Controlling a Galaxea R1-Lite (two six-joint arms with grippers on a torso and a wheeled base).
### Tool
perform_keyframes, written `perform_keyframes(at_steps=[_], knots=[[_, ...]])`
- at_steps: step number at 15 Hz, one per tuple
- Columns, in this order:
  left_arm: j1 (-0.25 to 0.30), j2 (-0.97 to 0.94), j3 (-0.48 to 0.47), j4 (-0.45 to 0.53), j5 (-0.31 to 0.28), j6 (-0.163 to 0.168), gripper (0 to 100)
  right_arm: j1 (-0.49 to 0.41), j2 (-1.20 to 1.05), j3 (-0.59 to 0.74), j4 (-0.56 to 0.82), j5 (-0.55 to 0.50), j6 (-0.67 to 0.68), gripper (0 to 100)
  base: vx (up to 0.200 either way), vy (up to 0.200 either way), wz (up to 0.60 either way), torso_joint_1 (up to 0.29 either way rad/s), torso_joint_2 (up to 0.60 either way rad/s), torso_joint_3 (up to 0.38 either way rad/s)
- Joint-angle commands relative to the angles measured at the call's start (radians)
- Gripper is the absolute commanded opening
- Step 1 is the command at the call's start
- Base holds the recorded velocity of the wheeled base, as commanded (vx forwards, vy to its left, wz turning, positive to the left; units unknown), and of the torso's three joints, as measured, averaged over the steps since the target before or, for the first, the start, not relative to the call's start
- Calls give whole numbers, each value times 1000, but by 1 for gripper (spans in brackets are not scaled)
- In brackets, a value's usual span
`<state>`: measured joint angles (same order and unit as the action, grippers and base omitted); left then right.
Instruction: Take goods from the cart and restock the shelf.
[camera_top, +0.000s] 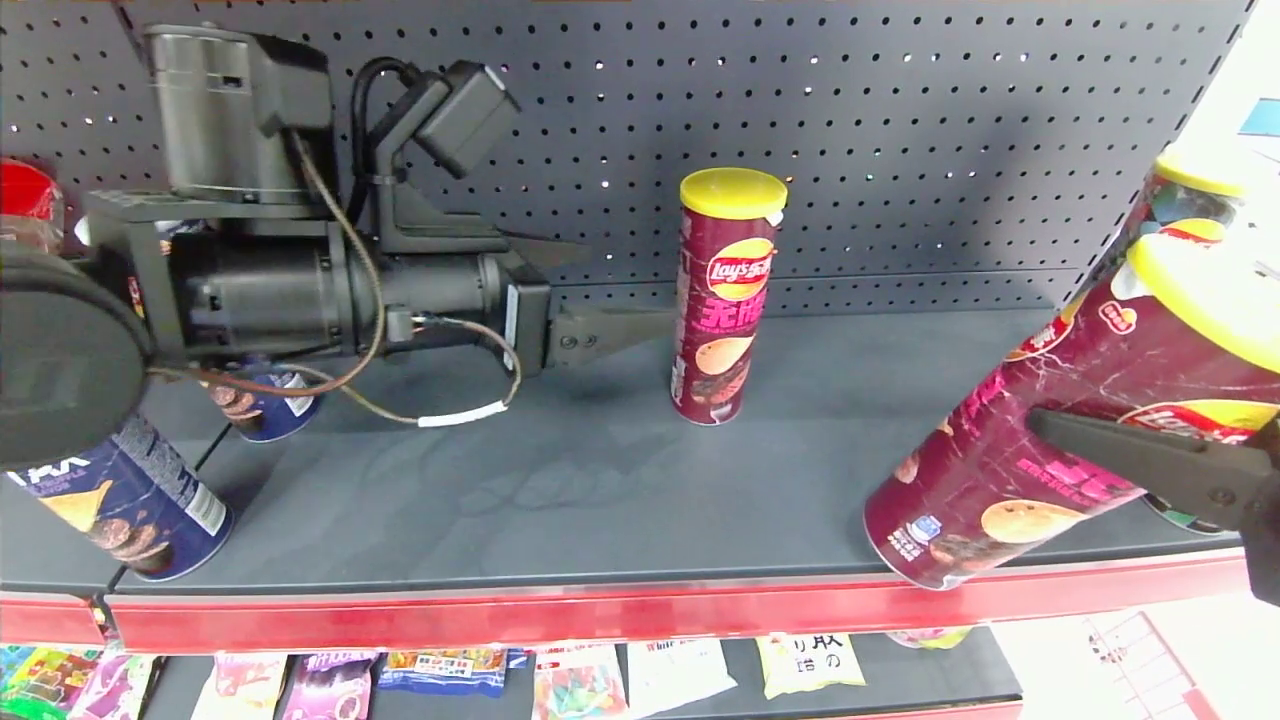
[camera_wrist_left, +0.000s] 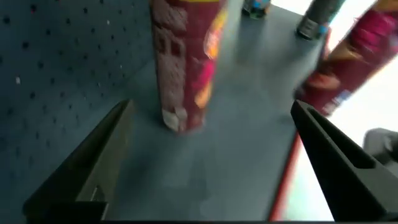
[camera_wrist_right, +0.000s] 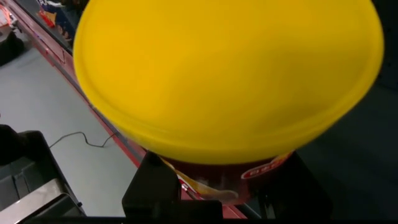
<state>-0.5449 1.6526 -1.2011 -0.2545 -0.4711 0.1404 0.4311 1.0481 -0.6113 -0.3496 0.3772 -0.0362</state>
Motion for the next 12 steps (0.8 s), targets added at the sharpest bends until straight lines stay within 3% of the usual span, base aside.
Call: perform_keyframes(at_steps=[1,4,7,12], knots=[[-13,128,-86,-2,3,1,100,-2,6,-2,0,0,-1,0,0,0,0,0,0,0],[-24,185,-158,-2,5,1,100,-3,6,-4,-2,-1,-1,0,0,0,0,0,0,0],[-24,280,-298,-2,8,1,100,-3,6,-5,0,-1,-1,0,0,0,0,0,0,0],[-41,352,-396,-2,8,1,100,-17,6,-4,0,0,1,0,0,0,0,0,0,0]])
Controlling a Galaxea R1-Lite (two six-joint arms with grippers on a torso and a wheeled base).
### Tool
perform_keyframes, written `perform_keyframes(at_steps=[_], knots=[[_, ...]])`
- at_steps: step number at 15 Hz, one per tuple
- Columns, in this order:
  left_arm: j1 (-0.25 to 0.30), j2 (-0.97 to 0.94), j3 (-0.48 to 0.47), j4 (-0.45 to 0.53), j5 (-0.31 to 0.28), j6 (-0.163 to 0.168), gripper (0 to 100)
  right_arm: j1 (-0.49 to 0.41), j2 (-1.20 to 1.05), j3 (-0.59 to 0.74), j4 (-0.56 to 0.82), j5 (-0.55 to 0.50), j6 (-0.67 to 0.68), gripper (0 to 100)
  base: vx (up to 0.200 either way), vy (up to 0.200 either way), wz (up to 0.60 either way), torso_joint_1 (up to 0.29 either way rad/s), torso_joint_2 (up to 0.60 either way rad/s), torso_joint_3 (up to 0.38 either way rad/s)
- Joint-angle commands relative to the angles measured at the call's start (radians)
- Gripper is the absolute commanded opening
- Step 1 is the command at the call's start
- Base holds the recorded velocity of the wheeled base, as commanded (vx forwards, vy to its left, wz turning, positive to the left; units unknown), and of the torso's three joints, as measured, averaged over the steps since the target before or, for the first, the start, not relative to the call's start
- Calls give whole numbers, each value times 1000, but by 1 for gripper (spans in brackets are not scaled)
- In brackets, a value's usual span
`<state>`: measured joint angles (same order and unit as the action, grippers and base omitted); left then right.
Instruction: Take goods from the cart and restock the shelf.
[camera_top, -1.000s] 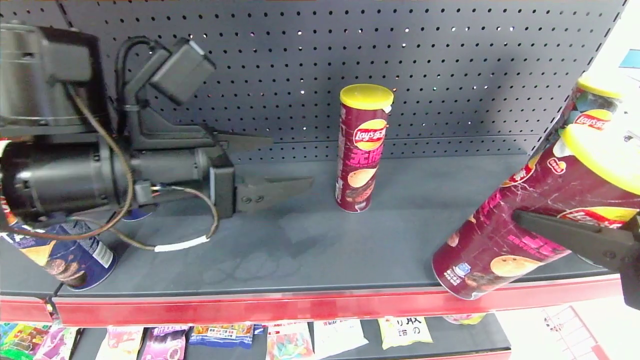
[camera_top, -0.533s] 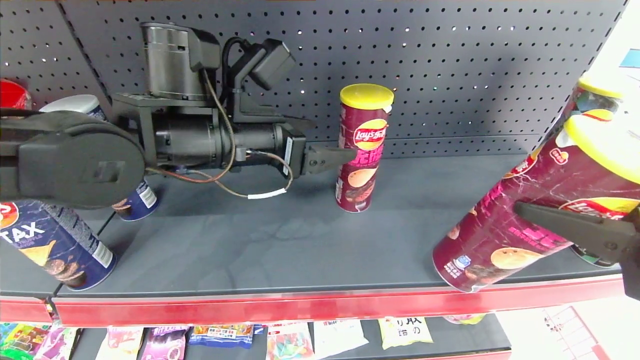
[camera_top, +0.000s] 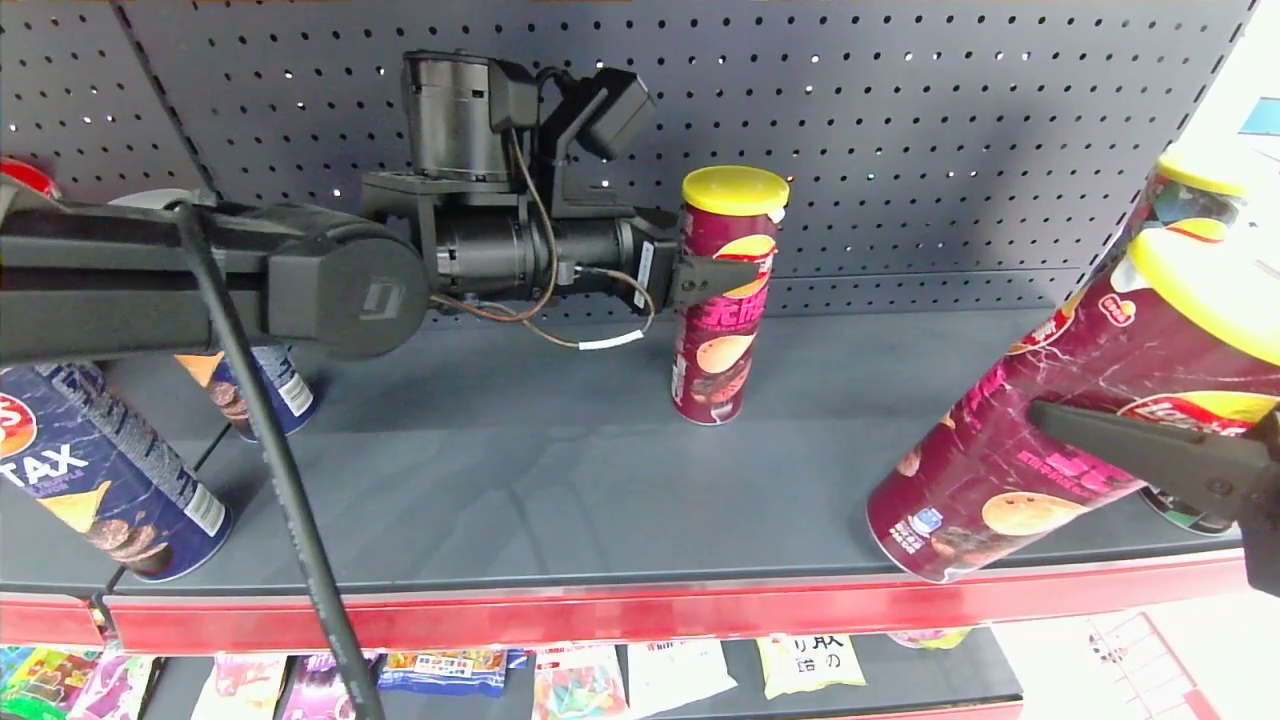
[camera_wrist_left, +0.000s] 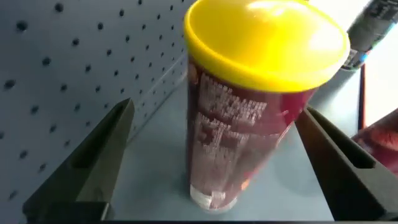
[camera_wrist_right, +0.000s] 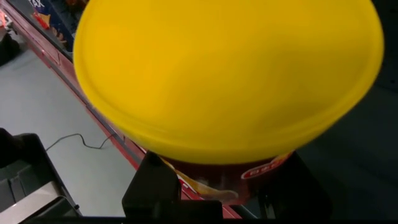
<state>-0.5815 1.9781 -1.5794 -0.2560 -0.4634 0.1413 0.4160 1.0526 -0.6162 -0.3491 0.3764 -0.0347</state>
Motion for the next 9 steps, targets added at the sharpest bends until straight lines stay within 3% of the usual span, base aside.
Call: perform_keyframes(at_steps=[1,8,9], knots=[[-15,56,-56,0,0,0,100,-8,1,3,-1,1,-1,0,0,0,0,0,0,0],[-58,117,-116,0,26,-3,100,-16,1,3,-1,1,1,0,0,0,0,0,0,0],[-58,117,-117,0,25,-3,0,-16,1,3,-1,1,1,0,0,0,0,0,0,0]])
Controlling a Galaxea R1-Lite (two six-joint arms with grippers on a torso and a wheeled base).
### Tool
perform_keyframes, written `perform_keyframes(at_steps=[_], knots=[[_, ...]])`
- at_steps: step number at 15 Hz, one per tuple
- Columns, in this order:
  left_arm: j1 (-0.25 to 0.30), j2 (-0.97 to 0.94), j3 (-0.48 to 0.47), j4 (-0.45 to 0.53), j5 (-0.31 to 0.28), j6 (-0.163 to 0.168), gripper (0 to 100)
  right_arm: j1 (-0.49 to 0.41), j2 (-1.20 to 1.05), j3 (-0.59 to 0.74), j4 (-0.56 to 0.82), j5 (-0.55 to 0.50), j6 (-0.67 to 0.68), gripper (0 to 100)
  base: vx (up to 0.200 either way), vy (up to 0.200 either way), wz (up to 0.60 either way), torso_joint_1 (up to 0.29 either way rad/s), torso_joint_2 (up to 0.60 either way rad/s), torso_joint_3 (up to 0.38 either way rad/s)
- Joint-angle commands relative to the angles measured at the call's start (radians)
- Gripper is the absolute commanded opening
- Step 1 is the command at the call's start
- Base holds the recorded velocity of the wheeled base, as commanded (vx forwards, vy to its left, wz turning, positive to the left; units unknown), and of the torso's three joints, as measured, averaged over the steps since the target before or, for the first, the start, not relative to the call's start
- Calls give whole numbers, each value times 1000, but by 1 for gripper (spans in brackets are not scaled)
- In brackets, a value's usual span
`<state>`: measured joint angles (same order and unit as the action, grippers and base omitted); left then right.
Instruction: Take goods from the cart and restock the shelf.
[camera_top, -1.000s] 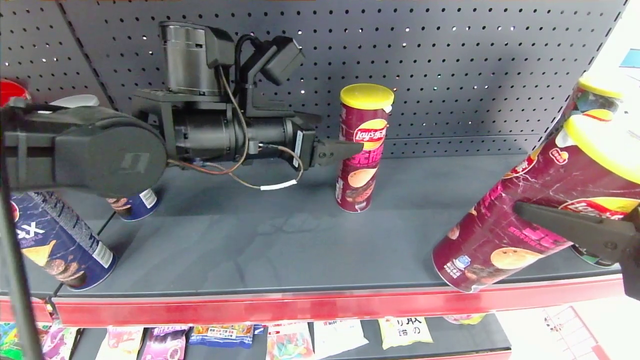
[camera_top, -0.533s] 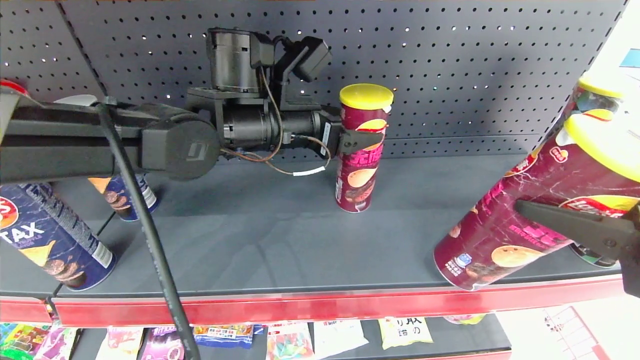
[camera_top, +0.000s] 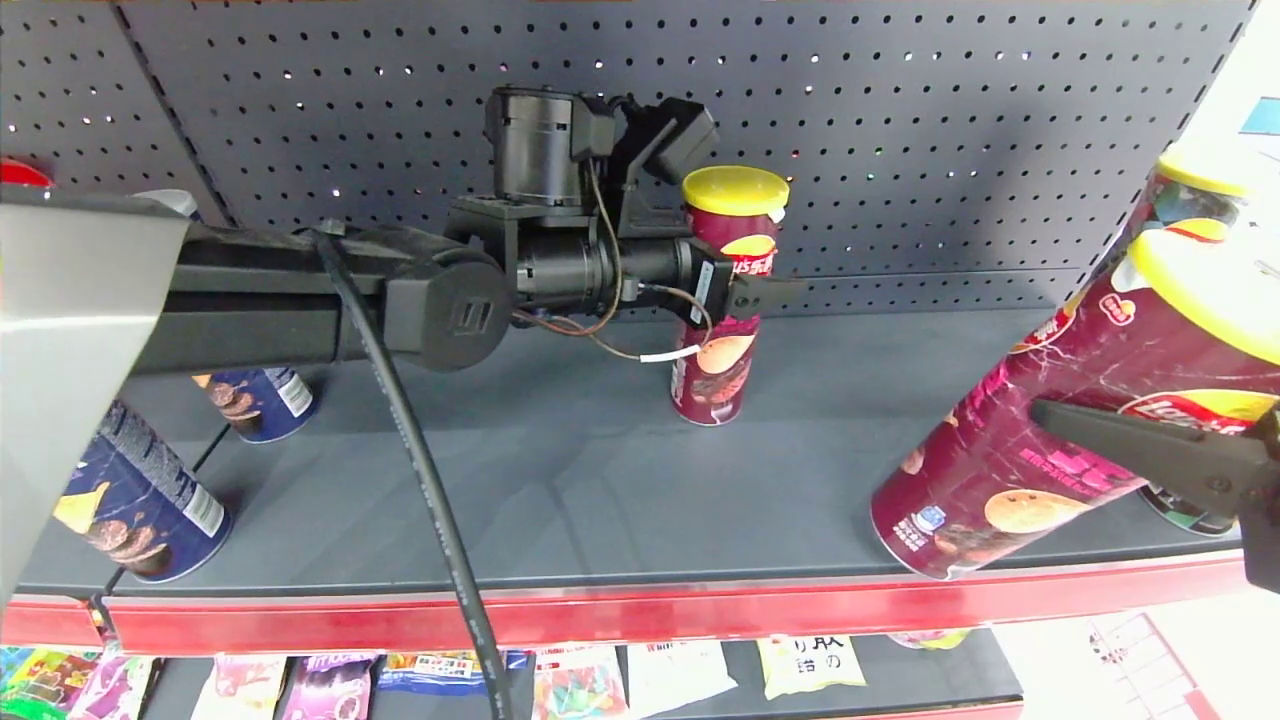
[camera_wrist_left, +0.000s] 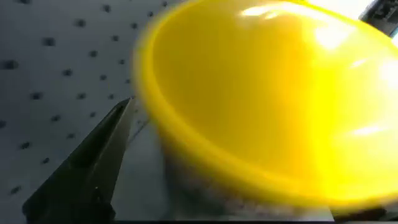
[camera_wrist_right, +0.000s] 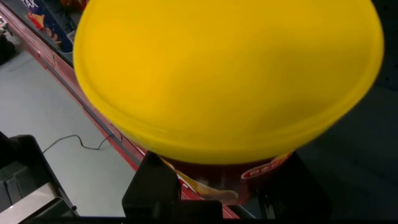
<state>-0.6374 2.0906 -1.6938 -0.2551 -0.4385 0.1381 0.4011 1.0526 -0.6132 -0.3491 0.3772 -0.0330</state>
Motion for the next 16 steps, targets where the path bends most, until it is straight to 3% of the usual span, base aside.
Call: perform_keyframes(at_steps=[1,5,8,9,11,14,16], knots=[[-2,5,0,-1,0,-3,0,-1,1,0,-1,2,-1,0,0,0,0,0,0,0],[-4,-26,19,-1,-8,-41,0,-1,0,-2,-1,0,12,0,0,0,0,0,0,0],[-2,-121,126,-3,-78,-49,0,-1,0,-2,-1,0,13,0,0,0,0,0,0,0],[-4,-179,204,-3,-129,-43,0,-1,0,-3,-1,2,13,0,0,0,0,0,0,0],[-4,-247,318,-29,-166,-41,0,-1,0,-3,-1,3,13,0,0,0,0,0,0,0],[-4,-261,487,-265,-200,-45,0,1,1,-16,-1,6,13,0,0,0,0,0,0,0],[-24,-264,563,-357,-201,-54,0,1,7,-20,-1,6,15,0,0,0,0,0,0,0]])
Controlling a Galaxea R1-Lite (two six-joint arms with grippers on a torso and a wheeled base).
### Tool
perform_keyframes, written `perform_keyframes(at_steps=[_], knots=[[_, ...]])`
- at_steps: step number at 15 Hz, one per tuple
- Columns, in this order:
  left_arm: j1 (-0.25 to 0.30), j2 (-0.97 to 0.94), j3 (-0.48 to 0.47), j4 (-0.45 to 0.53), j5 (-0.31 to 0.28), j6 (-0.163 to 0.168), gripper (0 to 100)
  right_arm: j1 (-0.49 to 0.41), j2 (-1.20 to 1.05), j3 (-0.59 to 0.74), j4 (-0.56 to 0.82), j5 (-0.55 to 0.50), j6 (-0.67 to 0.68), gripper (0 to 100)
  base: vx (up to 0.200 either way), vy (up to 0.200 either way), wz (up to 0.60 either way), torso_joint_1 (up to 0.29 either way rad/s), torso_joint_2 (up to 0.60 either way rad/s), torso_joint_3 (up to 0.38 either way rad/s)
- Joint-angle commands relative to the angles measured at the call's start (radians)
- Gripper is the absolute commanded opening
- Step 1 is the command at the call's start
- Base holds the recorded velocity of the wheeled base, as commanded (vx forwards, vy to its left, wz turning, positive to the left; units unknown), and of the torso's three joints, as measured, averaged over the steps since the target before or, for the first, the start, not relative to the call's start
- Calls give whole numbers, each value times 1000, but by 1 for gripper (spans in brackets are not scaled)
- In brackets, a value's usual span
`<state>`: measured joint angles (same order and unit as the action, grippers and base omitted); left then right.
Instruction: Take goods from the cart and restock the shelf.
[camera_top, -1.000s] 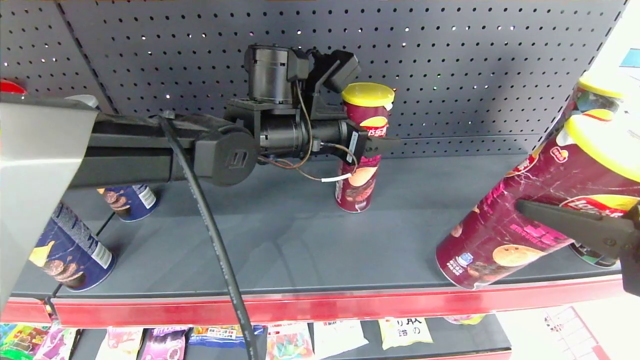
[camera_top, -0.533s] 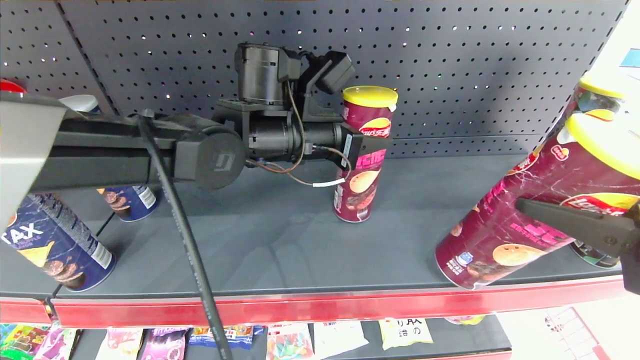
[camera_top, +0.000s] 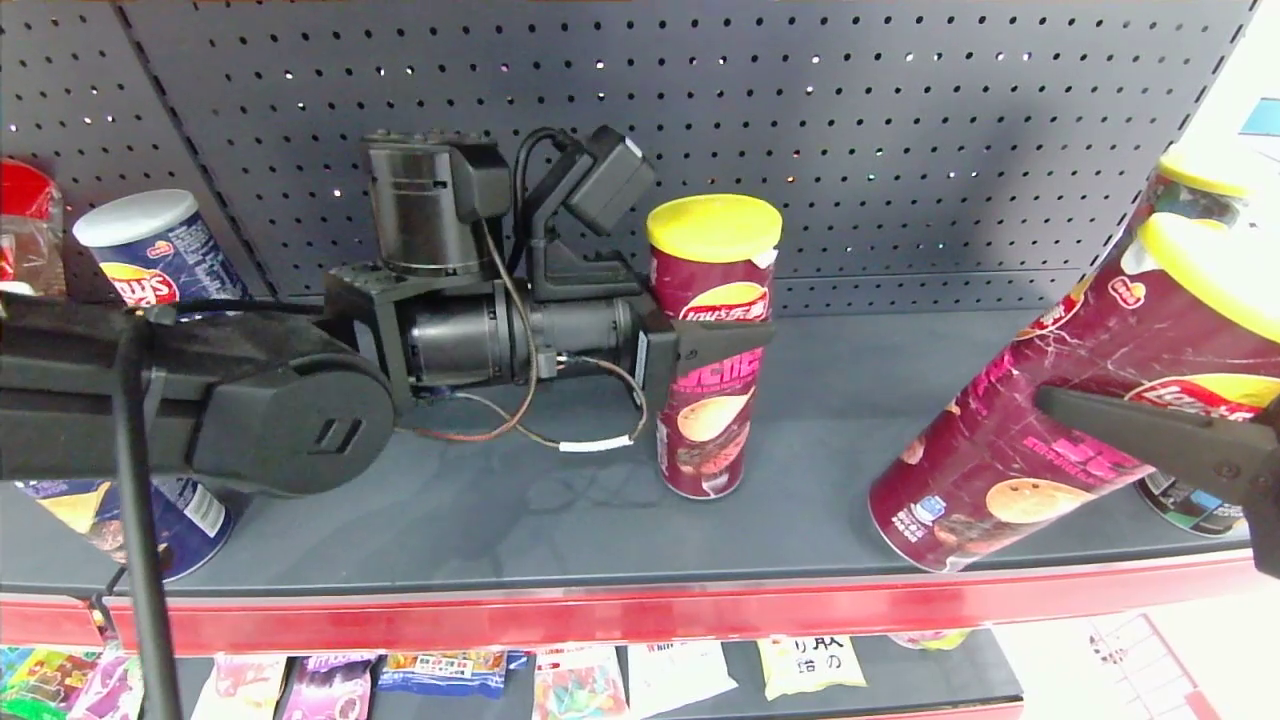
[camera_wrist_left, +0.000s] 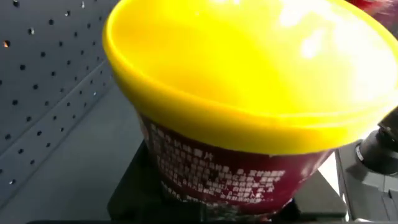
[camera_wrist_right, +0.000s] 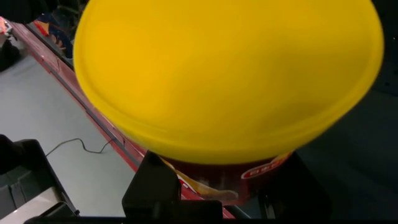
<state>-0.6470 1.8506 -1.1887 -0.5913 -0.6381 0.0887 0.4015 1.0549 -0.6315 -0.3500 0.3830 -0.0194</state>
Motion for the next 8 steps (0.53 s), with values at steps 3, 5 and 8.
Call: perform_keyframes(at_steps=[3,5,8], knots=[[-20,-53,66,-25,6,-37,0,2,5,-4,0,1,-1,0,0,0,0,0,0,0],[-20,-71,72,-25,0,-30,0,0,5,-7,0,1,1,0,0,0,0,0,0,0],[-22,-76,103,-28,5,-27,0,0,13,-13,0,1,1,0,0,0,0,0,0,0]])
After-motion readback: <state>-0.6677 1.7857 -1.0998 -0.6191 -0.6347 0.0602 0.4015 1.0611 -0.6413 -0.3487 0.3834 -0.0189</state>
